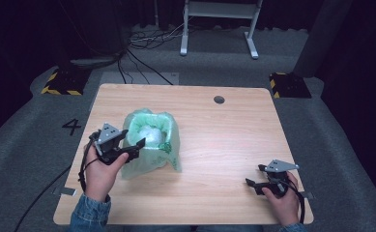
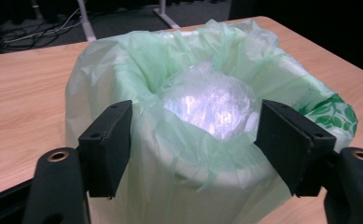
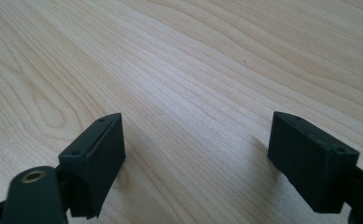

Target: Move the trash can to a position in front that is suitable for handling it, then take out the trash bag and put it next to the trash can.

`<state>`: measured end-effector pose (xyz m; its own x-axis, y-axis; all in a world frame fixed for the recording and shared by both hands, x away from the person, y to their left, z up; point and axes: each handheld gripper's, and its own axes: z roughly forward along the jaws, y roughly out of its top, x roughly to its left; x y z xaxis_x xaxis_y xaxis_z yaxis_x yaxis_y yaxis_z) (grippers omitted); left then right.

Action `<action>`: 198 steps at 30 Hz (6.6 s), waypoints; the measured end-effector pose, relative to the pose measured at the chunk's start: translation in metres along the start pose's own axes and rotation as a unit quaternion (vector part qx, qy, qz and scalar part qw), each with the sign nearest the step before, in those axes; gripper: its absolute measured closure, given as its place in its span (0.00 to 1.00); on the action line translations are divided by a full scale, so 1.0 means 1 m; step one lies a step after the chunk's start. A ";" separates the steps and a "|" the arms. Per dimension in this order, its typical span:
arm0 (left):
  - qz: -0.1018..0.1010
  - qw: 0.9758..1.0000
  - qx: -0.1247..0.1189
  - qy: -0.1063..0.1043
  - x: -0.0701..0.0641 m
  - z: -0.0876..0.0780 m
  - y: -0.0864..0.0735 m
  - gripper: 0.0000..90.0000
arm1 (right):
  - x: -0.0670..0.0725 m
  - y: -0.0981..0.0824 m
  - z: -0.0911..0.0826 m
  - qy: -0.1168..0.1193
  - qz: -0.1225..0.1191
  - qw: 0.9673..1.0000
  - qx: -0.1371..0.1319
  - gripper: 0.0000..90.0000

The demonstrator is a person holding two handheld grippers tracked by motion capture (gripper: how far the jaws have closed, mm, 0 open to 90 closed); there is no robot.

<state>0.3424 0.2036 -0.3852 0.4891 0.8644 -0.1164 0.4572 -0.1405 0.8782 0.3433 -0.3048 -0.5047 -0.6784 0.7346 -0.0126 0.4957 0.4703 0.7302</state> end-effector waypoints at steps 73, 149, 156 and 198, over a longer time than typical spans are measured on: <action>0.080 0.994 0.028 -0.063 -0.063 0.090 -0.032 0.44 | 0.100 0.099 0.001 0.065 -0.085 0.986 -0.131 0.22; 0.198 0.977 -0.039 -0.075 -0.090 0.016 0.020 1.00 | 0.075 0.131 -0.076 -0.005 -0.175 0.963 -0.204 1.00; 0.177 0.982 -0.015 -0.068 -0.079 0.046 0.026 1.00 | 0.057 0.141 -0.052 -0.009 -0.156 0.970 -0.184 1.00; 0.124 0.988 -0.002 -0.095 -0.075 0.052 0.012 0.86 | 0.072 0.113 -0.031 0.073 -0.070 0.990 -0.098 0.81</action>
<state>0.3495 0.1117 -0.3895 0.7161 0.6978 0.0176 0.3040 -0.3345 0.8920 0.3337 -0.2141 -0.4024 -0.8106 0.5846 -0.0345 0.2863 0.4470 0.8475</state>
